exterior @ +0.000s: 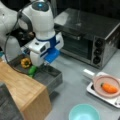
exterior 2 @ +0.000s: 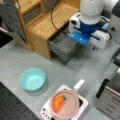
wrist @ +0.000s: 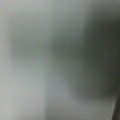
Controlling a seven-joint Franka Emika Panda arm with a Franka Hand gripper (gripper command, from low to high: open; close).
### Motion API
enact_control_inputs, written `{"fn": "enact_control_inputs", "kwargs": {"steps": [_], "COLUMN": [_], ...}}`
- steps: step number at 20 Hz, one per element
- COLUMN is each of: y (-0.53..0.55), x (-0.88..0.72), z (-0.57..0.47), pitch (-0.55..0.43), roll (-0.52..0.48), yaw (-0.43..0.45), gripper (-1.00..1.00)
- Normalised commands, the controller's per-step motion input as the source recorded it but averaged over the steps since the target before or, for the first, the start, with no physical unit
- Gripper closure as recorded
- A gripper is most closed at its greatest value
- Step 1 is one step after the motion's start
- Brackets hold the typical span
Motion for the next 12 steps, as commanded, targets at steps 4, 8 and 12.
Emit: {"fn": "enact_control_inputs", "kwargs": {"steps": [4, 8, 12], "y": [-0.37, -0.29, -0.11], "x": [0.08, 0.1, 0.12], "z": [0.02, 0.08, 0.11], "pitch": [-0.067, -0.022, 0.008], "roll": [0.003, -0.039, -0.071], "yaw": [0.171, 0.186, 0.158], "gripper": [-1.0, -1.0, -1.0]}}
